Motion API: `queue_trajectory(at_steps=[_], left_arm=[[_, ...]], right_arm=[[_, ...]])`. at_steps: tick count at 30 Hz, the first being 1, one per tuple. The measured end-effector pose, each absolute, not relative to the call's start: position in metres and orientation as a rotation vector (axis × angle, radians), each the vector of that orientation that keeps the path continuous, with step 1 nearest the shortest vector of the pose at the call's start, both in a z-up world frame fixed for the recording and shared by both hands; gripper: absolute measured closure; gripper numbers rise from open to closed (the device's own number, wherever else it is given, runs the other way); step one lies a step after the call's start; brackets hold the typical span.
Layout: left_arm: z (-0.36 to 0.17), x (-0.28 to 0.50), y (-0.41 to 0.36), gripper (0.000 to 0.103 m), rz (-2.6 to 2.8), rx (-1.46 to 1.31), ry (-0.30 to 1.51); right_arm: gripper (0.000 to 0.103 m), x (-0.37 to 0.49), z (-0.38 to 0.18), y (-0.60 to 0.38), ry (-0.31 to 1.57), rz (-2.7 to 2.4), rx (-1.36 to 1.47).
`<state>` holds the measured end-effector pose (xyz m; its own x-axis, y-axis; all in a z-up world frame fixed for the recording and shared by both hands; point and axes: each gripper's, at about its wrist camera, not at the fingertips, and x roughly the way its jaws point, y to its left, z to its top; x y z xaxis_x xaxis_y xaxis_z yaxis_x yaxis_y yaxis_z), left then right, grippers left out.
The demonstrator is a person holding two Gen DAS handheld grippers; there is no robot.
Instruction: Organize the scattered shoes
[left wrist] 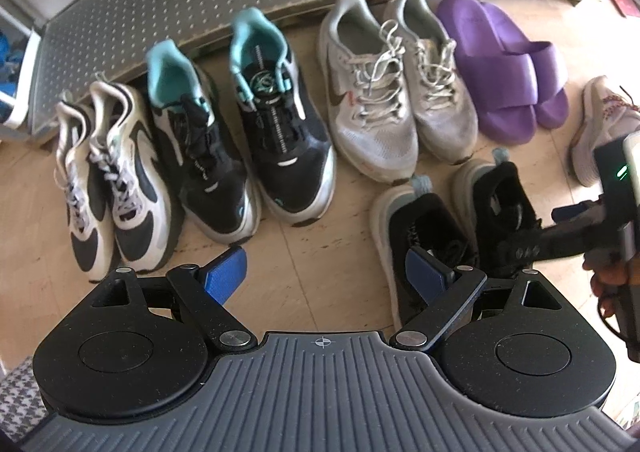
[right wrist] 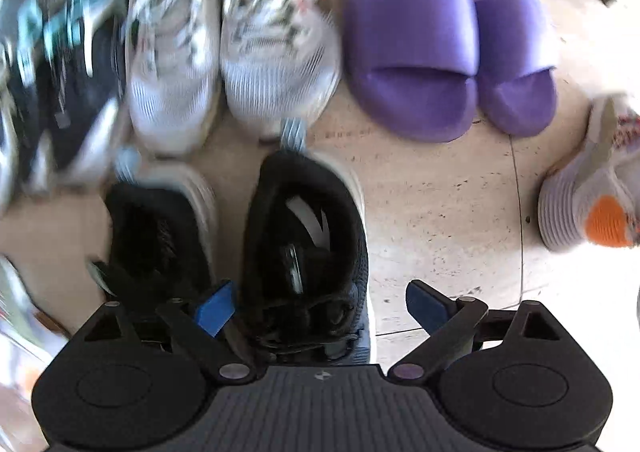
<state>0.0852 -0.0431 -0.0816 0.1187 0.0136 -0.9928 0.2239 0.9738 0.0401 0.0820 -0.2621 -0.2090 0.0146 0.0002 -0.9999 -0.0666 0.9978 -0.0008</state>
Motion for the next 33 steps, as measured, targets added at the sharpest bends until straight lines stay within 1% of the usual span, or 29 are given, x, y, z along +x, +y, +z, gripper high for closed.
queue_trajectory(at_steps=[1, 2, 5, 7, 8, 9, 11, 12, 14, 17, 19, 21, 24, 27, 30, 33], left_arm=[[-0.083, 0.085, -0.043, 0.013, -0.152, 0.199, 1.453], [-0.085, 0.085, -0.043, 0.013, -0.150, 0.202, 1.459], [-0.087, 0.085, -0.044, 0.013, -0.152, 0.206, 1.466], [-0.086, 0.085, -0.046, 0.013, -0.159, 0.207, 1.461], [-0.085, 0.085, -0.046, 0.013, -0.161, 0.207, 1.459], [-0.082, 0.085, -0.047, 0.013, -0.165, 0.205, 1.452], [-0.079, 0.085, -0.049, 0.013, -0.172, 0.204, 1.442], [-0.077, 0.085, -0.049, 0.012, -0.176, 0.206, 1.433], [-0.073, 0.084, -0.050, 0.012, -0.181, 0.212, 1.420], [-0.065, 0.080, -0.047, 0.012, -0.173, 0.219, 1.399], [-0.054, 0.073, -0.043, 0.012, -0.168, 0.205, 1.377], [-0.037, 0.063, -0.036, 0.012, -0.164, 0.176, 1.347], [-0.014, 0.048, -0.030, 0.012, -0.162, 0.129, 1.298], [0.012, 0.025, -0.022, 0.012, -0.152, 0.058, 1.227], [0.028, -0.002, -0.017, 0.012, -0.133, -0.028, 1.184], [0.040, -0.026, -0.019, 0.012, -0.141, -0.083, 1.162]], right_arm=[[0.021, 0.081, -0.214, -0.258, 1.565, 0.061, -0.075], [0.028, 0.080, -0.219, -0.253, 1.575, 0.071, -0.098], [0.030, 0.077, -0.229, -0.239, 1.591, 0.102, -0.148], [0.030, 0.078, -0.227, -0.237, 1.599, 0.114, -0.114], [0.030, 0.078, -0.227, -0.238, 1.604, 0.116, -0.099], [0.027, 0.079, -0.226, -0.239, 1.611, 0.118, -0.086], [0.021, 0.080, -0.224, -0.241, 1.631, 0.113, -0.061], [0.015, 0.081, -0.219, -0.241, 1.639, 0.103, -0.037], [0.011, 0.081, -0.207, -0.239, 1.639, 0.080, -0.030], [0.011, 0.074, -0.169, -0.231, 1.641, 0.052, -0.115], [0.009, 0.066, -0.147, -0.228, 1.623, 0.042, -0.163], [0.007, 0.049, -0.111, -0.231, 1.562, 0.056, -0.143], [0.002, 0.019, -0.052, -0.237, 1.455, 0.082, -0.099], [0.001, -0.011, -0.002, -0.246, 1.355, 0.081, -0.047], [0.001, -0.044, 0.032, -0.255, 1.277, 0.078, -0.025], [0.001, -0.066, 0.050, -0.262, 1.205, 0.064, -0.055]])
